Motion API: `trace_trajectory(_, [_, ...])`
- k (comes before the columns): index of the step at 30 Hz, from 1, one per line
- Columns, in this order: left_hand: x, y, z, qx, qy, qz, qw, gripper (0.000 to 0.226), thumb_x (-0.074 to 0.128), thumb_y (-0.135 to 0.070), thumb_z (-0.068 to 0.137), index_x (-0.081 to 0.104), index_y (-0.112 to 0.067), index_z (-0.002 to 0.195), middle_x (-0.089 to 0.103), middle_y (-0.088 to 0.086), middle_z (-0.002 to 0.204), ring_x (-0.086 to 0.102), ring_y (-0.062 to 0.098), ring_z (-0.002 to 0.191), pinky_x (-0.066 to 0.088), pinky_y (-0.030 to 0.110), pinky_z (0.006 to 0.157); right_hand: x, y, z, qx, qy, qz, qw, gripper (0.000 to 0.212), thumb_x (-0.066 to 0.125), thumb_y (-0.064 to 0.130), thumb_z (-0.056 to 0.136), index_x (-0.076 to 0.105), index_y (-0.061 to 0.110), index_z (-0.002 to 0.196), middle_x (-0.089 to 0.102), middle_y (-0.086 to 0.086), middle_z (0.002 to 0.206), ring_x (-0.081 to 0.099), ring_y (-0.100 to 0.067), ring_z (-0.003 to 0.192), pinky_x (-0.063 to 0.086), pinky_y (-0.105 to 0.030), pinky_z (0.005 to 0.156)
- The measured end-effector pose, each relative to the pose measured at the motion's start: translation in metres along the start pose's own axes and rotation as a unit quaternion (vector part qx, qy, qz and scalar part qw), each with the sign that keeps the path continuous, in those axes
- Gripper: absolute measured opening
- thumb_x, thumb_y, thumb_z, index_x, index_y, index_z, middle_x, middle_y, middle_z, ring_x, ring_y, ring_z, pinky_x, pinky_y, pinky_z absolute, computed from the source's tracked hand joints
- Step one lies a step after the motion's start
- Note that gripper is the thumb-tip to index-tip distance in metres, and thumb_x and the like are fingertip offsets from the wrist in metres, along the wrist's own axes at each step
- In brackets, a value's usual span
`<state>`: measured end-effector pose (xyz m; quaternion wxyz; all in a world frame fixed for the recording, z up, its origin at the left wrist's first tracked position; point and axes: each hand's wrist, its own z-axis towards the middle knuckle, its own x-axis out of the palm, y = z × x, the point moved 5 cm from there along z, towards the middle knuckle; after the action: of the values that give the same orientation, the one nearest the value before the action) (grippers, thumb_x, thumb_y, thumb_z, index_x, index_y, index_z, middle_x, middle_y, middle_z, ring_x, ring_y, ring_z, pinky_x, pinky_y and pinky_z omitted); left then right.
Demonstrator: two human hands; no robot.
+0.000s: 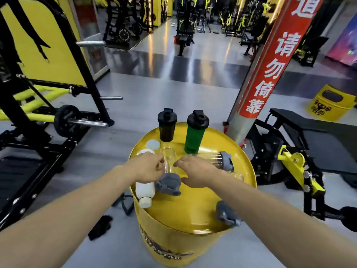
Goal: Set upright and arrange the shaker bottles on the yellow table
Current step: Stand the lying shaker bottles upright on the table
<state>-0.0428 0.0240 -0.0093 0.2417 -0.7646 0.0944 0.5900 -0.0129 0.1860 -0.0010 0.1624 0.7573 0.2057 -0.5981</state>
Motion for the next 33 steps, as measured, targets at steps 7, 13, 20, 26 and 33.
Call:
trace_trajectory(7, [0.029,0.036,0.060,-0.018,0.097,-0.023,0.995,0.047,0.050,-0.047,0.090,0.052,-0.021,0.129,0.064,0.007,0.120,0.060,0.027,0.107,0.052,0.041,0.089,0.036,-0.018,0.058,0.013,0.072,-0.017,0.997,0.069,0.069,0.026,0.086,0.039,0.024,0.148,0.045,-0.005,0.146,0.055,-0.034,0.122,0.051,-0.046,0.091])
trace_trajectory(13, [0.041,0.053,0.096,0.019,0.113,-0.037,0.993,0.040,0.054,-0.037,0.083,0.050,-0.022,0.121,0.068,0.007,0.113,0.064,0.029,0.104,0.055,0.044,0.085,0.053,-0.029,0.087,-0.010,0.088,-0.082,0.993,0.089,0.070,0.011,0.084,0.020,0.035,0.154,0.013,-0.010,0.164,0.054,-0.039,0.118,0.050,-0.048,0.088])
trace_trajectory(20, [0.042,0.062,0.121,0.003,0.136,-0.108,0.985,0.041,0.052,-0.020,0.087,0.049,-0.018,0.128,0.068,0.005,0.117,0.062,0.026,0.111,0.052,0.043,0.093,0.076,-0.032,0.108,-0.105,0.019,-0.173,0.979,0.069,0.071,0.020,0.086,0.039,0.031,0.147,0.016,-0.017,0.164,0.025,-0.049,0.144,0.027,-0.061,0.115])
trace_trajectory(26, [0.027,0.075,0.135,-0.033,0.053,-0.152,0.986,0.039,0.043,-0.005,0.090,0.057,-0.016,0.125,0.072,0.002,0.107,0.063,0.022,0.105,0.051,0.036,0.089,0.070,-0.057,0.114,-0.088,-0.004,0.024,0.996,0.096,0.079,0.022,0.075,0.023,0.025,0.153,0.016,-0.007,0.165,0.013,-0.037,0.152,0.035,-0.051,0.115])
trace_trajectory(33, [0.007,0.105,0.140,-0.195,-0.027,-0.417,0.887,0.033,0.035,0.003,0.093,0.060,-0.006,0.111,0.072,0.011,0.089,0.064,0.028,0.075,0.047,0.032,0.062,0.059,-0.076,0.126,0.165,-0.062,0.462,0.869,0.095,0.086,0.057,0.062,0.040,0.036,0.143,0.063,0.014,0.130,0.061,-0.014,0.116,0.053,-0.037,0.097])
